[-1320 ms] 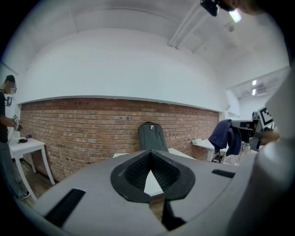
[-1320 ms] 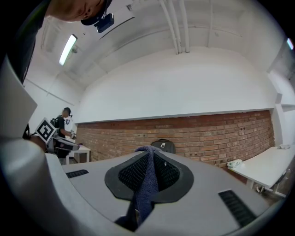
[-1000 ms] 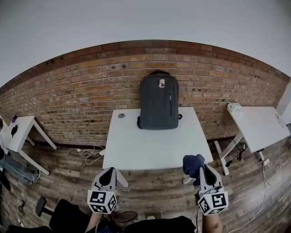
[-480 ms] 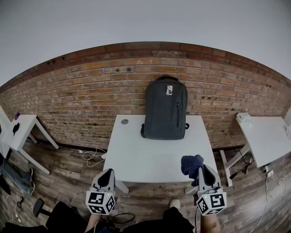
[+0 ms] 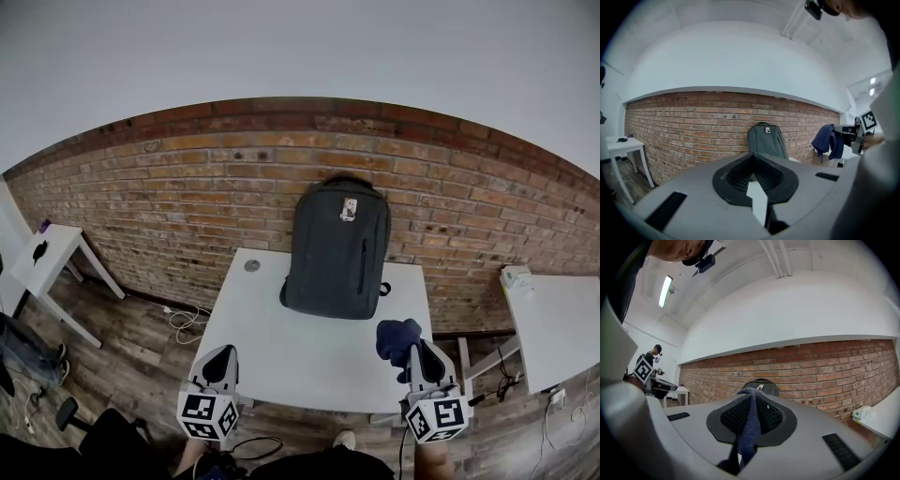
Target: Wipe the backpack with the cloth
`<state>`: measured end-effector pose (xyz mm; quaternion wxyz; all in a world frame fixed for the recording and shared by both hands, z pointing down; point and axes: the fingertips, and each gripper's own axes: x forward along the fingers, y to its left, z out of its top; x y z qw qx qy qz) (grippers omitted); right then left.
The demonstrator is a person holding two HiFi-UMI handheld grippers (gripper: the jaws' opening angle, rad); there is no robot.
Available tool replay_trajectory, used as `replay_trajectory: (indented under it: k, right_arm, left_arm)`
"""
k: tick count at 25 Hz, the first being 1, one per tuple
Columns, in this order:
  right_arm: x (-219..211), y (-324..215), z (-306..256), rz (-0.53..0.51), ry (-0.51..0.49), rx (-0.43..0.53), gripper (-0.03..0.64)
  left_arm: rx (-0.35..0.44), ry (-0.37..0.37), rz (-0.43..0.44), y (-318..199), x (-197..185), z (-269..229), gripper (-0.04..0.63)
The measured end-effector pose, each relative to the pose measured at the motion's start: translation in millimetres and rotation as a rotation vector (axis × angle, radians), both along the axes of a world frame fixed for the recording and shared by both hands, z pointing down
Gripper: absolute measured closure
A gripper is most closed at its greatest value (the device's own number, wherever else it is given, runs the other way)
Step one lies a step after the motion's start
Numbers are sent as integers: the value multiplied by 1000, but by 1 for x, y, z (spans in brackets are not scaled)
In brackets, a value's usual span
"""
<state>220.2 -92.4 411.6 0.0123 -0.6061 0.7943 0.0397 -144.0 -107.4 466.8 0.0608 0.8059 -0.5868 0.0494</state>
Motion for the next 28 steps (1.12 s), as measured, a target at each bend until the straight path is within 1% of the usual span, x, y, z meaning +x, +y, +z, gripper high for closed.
replay_trajectory:
  k: [4, 8, 11, 14, 18, 22, 25, 28]
  right_arm:
    - [25, -30, -4, -37, -14, 6, 587]
    - [50, -57, -2, -73, -22, -3, 586]
    - [65, -75, 1, -99, -32, -7, 586]
    - [73, -90, 0, -127, -36, -3, 588]
    - [75, -106, 0, -145, -39, -8, 586]
    - [69, -119, 8, -154, -37, -31, 586]
    - [60, -126, 10, -156, -22, -29, 586]
    - [57, -136, 11, -129, -14, -29, 588]
  left_arm:
    - [-14, -18, -31, -22, 27, -5, 598]
    - [11, -23, -39, -43, 62, -14, 598]
    - [16, -28, -38, -55, 87, -16, 598]
    - [5, -43, -46, -61, 101, -16, 598]
    - [-17, -59, -67, -65, 101, -14, 598]
    - [-22, -46, -94, -74, 92, -13, 598]
    - [-32, -38, -88, -85, 85, -7, 598]
    - [-22, -24, -63, -101, 81, -6, 598]
